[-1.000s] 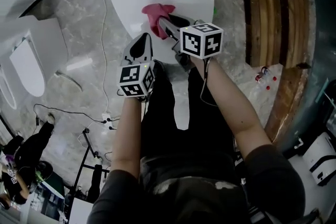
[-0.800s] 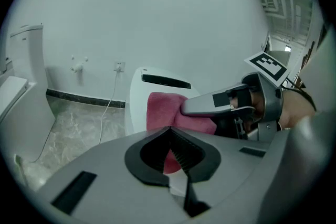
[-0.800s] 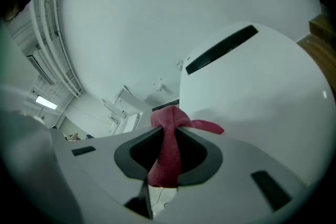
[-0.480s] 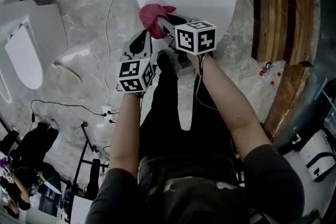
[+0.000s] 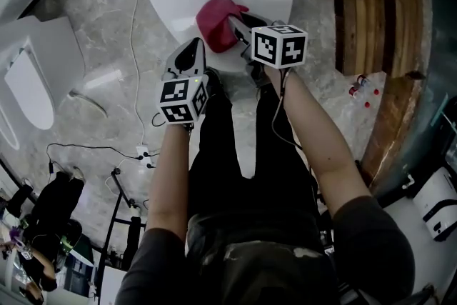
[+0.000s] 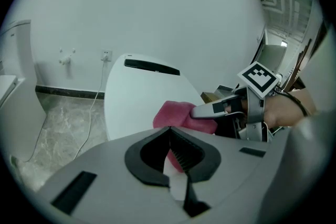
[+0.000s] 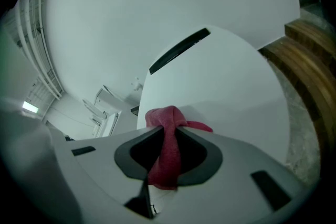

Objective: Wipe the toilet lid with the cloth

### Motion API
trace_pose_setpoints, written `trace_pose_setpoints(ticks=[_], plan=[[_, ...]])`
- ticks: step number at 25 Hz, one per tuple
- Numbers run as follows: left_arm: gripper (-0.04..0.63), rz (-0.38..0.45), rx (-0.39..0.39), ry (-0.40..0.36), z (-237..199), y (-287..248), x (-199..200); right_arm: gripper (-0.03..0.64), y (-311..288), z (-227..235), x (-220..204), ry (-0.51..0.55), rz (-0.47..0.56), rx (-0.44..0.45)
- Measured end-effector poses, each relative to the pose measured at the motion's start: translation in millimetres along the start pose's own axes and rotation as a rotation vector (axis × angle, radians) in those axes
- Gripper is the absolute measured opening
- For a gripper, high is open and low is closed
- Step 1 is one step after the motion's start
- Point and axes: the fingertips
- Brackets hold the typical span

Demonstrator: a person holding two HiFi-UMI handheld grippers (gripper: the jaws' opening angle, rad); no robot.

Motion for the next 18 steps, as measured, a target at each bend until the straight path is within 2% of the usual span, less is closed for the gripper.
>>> trace_pose_setpoints(ticks=[6,11,15,18], plan=[[0.009,-0.009,-0.034,-0.01,71.6,-35.0,-12.3,0.067,58.4,81.3,17.4,-0.033,0.04,-0.062],[0.008,-0.001,-0.024,-0.013,113.2,-51.7,-19.2,0.067,100.5,138.1,26.7,-0.047,0.054,-0.11],[0.009,0.007,0.006,-0.011,127.1,-53.4,-24.2,0.067,116.3,156.6,27.0,-0.02,0.041,-0.109],[0.009,0.014,0.029,-0.005,124.7,-46.6,-27.0,0.067,116.2,148.9,22.1,0.004,0.026,-0.078]])
Point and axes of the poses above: the fingertips, and each gripper's own axes: y backward along the fingers, z to its right, x out of its top, and after that the axes turned 9 degrees about y, right-handed
